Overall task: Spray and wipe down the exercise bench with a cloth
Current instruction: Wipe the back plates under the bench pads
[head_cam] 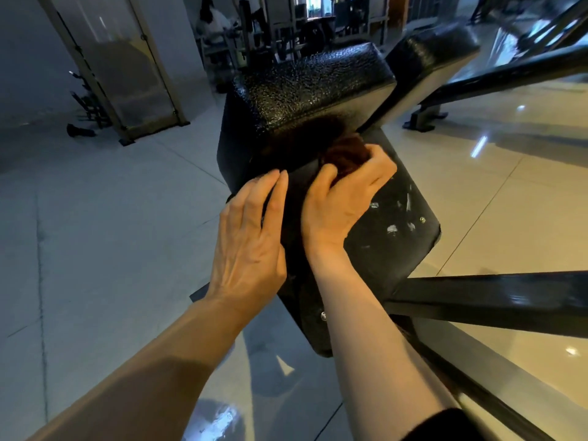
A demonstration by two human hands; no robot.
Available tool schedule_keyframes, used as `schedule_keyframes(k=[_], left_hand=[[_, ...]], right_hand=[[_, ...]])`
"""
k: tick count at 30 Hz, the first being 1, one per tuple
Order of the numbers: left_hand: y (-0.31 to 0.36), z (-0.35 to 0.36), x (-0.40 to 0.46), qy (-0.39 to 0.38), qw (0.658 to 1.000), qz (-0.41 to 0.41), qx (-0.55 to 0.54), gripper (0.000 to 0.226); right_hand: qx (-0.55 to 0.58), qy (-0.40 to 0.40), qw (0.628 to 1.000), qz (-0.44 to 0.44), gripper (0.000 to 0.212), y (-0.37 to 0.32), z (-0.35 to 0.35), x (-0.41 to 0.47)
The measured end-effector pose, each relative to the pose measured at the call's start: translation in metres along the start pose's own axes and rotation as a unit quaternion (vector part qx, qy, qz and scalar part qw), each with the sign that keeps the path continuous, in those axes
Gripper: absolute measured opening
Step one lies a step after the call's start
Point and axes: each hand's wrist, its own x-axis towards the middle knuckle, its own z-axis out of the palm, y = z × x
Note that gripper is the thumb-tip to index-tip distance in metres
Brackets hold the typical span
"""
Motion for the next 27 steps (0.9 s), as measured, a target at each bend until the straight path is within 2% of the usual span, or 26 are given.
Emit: schedule_keyframes(k=[1, 2, 4, 7, 8, 9, 11, 12, 14, 16, 17, 18, 20, 21, 23, 25, 27], left_hand=[[-0.001, 0.003, 0.001, 0.002, 1.000, 0.006, -0.001, 0.075], [-0.001, 0.005, 0.001, 0.003, 1.000, 0.011, -0.002, 0.075], [-0.001, 0.009, 0.002, 0.002, 1.000, 0.018, -0.006, 0.072], [0.001, 0.011, 0.002, 0.003, 1.000, 0.030, -0.010, 0.070], [0.002, 0.012, 0.003, 0.002, 0.999, 0.031, -0.012, 0.071], [0.002, 0.012, 0.003, 0.002, 0.999, 0.030, -0.014, 0.071], [0.002, 0.014, 0.004, 0.004, 0.999, 0.028, -0.017, 0.072], [0.002, 0.015, 0.005, 0.005, 0.999, 0.028, -0.018, 0.072], [0.001, 0.018, 0.006, 0.005, 0.999, 0.025, -0.019, 0.071], [0.000, 0.017, 0.005, -0.002, 1.000, 0.022, -0.019, 0.069], [0.000, 0.017, 0.004, -0.007, 1.000, 0.021, -0.019, 0.069], [0.000, 0.017, 0.003, -0.015, 1.000, 0.018, -0.019, 0.068], [0.001, 0.015, 0.002, -0.033, 0.999, 0.003, -0.016, 0.067], [0.002, 0.015, 0.001, -0.041, 0.999, -0.006, -0.013, 0.065], [0.003, 0.012, 0.001, -0.047, 0.999, -0.019, -0.014, 0.058], [0.007, 0.007, 0.003, -0.050, 0.997, -0.039, -0.038, 0.052], [0.011, 0.002, 0.005, -0.054, 0.992, -0.085, -0.081, 0.050]], right_hand=[[0.001, 0.035, 0.998, -0.047, 0.038, -0.004, 0.004, 0.006], [-0.013, 0.037, 0.996, -0.086, 0.040, -0.007, 0.009, 0.010], [-0.062, -0.026, 0.992, -0.108, 0.040, -0.001, 0.019, 0.012], [-0.105, -0.179, 0.978, -0.010, 0.033, 0.017, 0.013, 0.012], [-0.093, -0.171, 0.980, 0.030, 0.032, 0.019, 0.008, 0.013], [-0.073, -0.121, 0.989, 0.042, 0.033, 0.019, 0.005, 0.017], [-0.024, 0.021, 0.999, -0.010, 0.040, 0.007, 0.004, 0.028], [-0.006, 0.062, 0.997, -0.045, 0.044, 0.002, 0.008, 0.034], [-0.018, 0.067, 0.994, -0.084, 0.047, -0.005, 0.018, 0.038], [-0.058, 0.014, 0.995, -0.077, 0.050, 0.008, 0.025, 0.035], [-0.083, -0.049, 0.994, -0.058, 0.051, 0.021, 0.025, 0.031], [-0.109, -0.145, 0.983, -0.021, 0.050, 0.033, 0.024, 0.025], [-0.131, -0.351, 0.925, 0.059, 0.045, 0.047, 0.015, 0.009], [-0.122, -0.387, 0.910, 0.081, 0.040, 0.048, 0.010, 0.000], [-0.070, -0.358, 0.927, 0.091, 0.037, 0.042, 0.000, -0.019], [-0.005, -0.318, 0.942, 0.107, 0.050, 0.026, -0.010, -0.030], [0.042, -0.293, 0.948, 0.113, 0.052, 0.016, -0.020, -0.030]])
